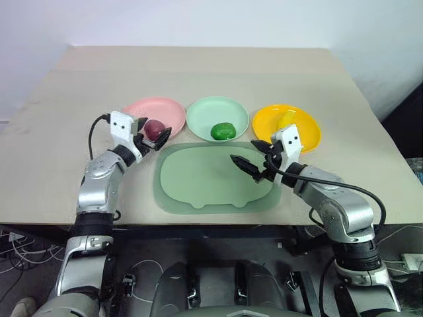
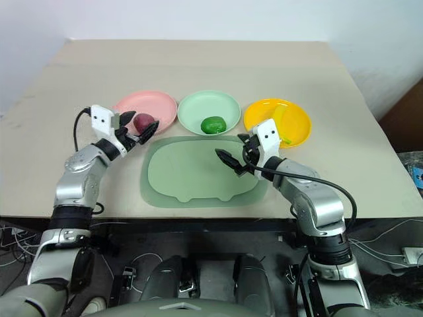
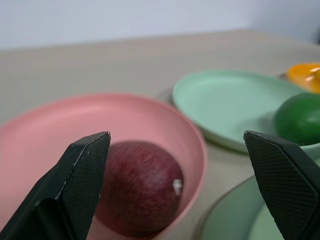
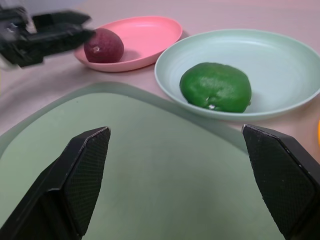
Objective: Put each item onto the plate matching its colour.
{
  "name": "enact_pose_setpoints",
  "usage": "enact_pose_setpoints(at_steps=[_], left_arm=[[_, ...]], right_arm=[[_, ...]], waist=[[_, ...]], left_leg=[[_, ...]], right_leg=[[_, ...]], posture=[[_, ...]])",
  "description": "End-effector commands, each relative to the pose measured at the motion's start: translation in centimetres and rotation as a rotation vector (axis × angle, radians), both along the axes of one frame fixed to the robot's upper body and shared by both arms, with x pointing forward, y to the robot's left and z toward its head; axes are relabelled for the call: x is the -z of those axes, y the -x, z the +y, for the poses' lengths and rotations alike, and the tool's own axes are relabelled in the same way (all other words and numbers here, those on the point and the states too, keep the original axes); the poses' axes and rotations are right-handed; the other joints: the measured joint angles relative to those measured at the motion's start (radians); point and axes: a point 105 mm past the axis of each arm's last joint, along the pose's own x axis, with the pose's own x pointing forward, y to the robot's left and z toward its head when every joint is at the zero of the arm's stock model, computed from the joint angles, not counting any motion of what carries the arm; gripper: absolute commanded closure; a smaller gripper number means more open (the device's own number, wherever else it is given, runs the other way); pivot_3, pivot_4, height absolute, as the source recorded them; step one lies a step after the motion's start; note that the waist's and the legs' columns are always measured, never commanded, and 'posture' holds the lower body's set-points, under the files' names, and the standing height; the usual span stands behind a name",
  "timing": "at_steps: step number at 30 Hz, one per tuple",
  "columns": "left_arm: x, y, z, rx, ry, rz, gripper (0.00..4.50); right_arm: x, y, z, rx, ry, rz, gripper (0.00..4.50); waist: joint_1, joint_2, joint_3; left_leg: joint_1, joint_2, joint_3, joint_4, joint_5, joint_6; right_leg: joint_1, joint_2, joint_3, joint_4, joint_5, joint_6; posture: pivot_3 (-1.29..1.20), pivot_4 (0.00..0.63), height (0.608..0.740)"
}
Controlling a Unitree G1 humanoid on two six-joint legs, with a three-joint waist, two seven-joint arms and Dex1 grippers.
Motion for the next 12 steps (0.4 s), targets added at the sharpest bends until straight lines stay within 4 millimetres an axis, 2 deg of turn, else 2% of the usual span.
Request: enact_pose_setpoints(at_steps=[1,7,12], left_arm=[[-2.3,2.5,1.2,0.066,0.0,-0.112,0.01],[0.1,7.4,2.4,0.195,-0.056,-0.039,0.01],[1.3,9.7,2.7,0.244,-0.052,0.016,0.01]], right_arm=[[-1.7,1.0,0.3,-0.027,-0.048,-0.089,0.0],[-1.1,2.6,0.3,-0.108,-0.083,-0.056,0.0],[-0.5,3.1,0.2,-0.147,-0.053,-0.051,0.0]], waist=[[0.001,0.0,0.0],[0.003,0.0,0.0],[0.007,0.0,0.0]], left_leg=[[0.0,0.0,0.0,0.0,0.0,0.0],[0.001,0.002,0.0,-0.001,-0.002,-0.003],[0.001,0.001,-0.001,0.0,-0.002,-0.003]], right_leg=[[0.0,0.0,0.0,0.0,0.0,0.0],[0.0,-0.001,0.0,0.0,0.0,-0.001],[-0.003,-0.002,0.0,-0.002,-0.002,-0.004]], posture=[[0.0,0.15,0.695],[0.0,0.15,0.695],[0.0,0.15,0.695]])
